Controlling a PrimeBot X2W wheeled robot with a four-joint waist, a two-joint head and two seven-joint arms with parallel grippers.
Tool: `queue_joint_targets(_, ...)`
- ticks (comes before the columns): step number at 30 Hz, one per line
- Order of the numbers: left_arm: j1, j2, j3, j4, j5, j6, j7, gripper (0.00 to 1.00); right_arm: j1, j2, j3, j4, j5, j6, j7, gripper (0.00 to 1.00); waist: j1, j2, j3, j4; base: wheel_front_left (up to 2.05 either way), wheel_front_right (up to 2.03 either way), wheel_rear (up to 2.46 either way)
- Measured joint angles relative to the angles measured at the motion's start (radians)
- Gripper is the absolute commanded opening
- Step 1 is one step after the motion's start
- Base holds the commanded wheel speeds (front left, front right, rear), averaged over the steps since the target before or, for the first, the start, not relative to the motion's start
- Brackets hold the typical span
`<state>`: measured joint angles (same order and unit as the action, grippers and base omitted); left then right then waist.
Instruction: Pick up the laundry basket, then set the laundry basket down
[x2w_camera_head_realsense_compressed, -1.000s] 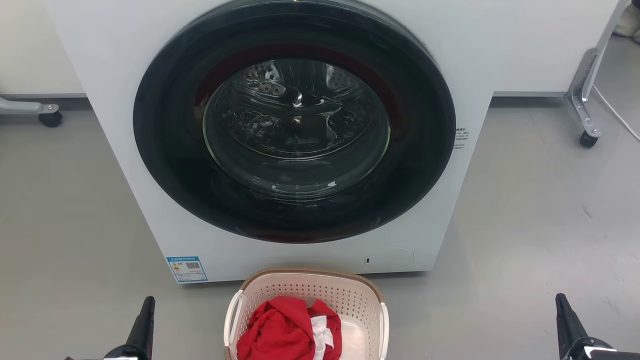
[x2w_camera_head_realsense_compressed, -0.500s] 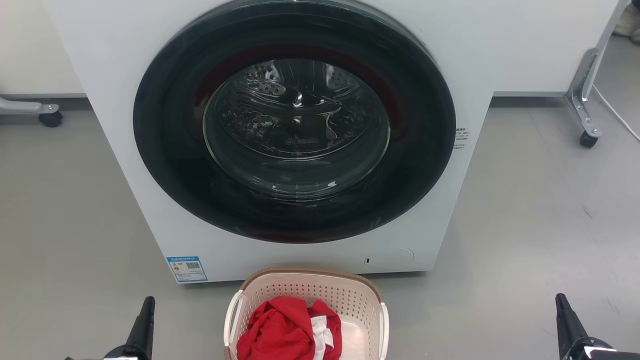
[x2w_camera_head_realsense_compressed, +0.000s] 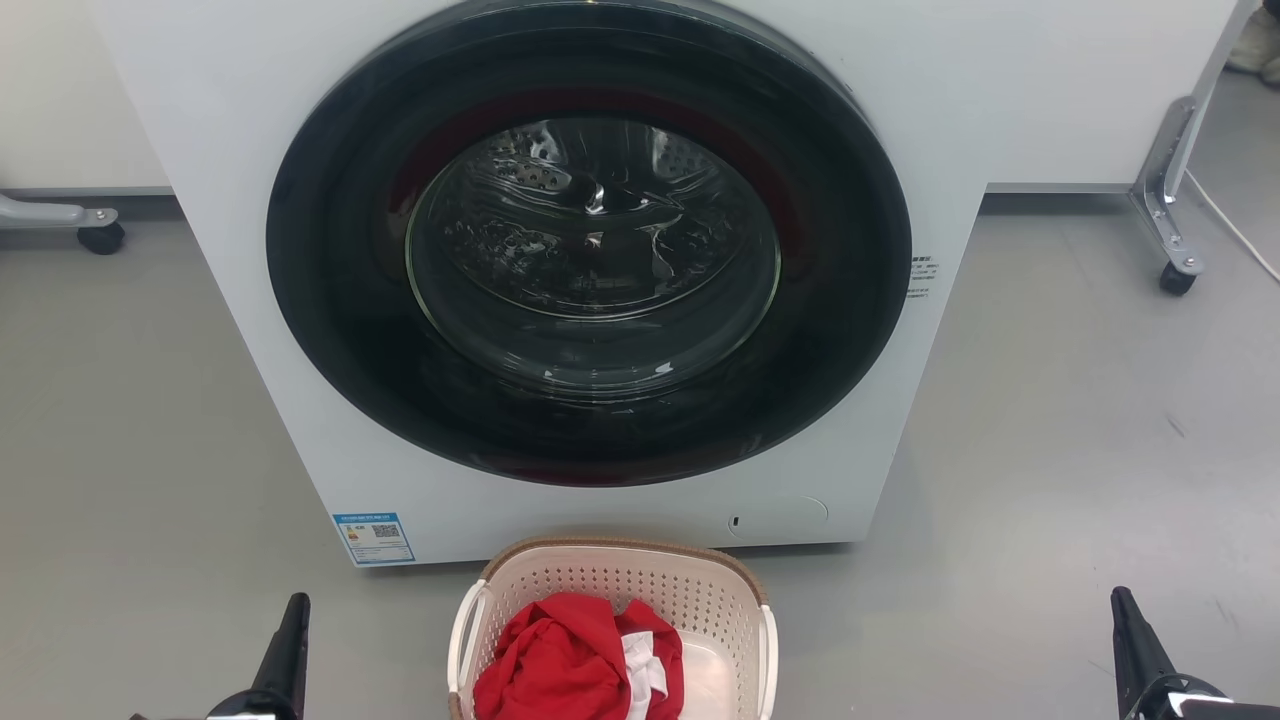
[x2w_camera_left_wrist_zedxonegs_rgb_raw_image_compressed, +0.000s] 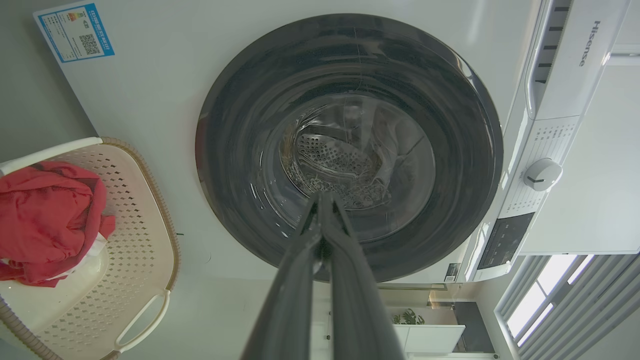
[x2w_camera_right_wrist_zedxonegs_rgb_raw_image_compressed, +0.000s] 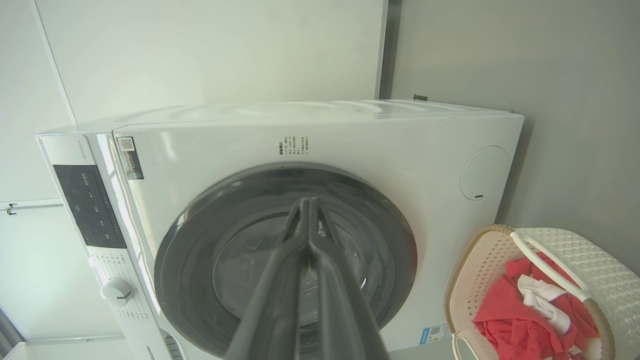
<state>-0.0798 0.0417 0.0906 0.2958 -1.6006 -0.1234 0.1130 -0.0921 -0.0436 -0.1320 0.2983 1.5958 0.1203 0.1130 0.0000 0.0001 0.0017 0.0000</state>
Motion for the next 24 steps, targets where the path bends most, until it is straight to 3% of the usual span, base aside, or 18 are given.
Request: queue_joint_targets(24, 0.000, 0.000, 0.000, 0.000, 0.000, 0.000, 0.000, 0.00, 0.000, 0.000, 0.000, 0.000, 0.000, 0.000, 0.000, 0.00, 0.0000, 0.0000, 0.000, 0.000, 0.00, 0.00, 0.00)
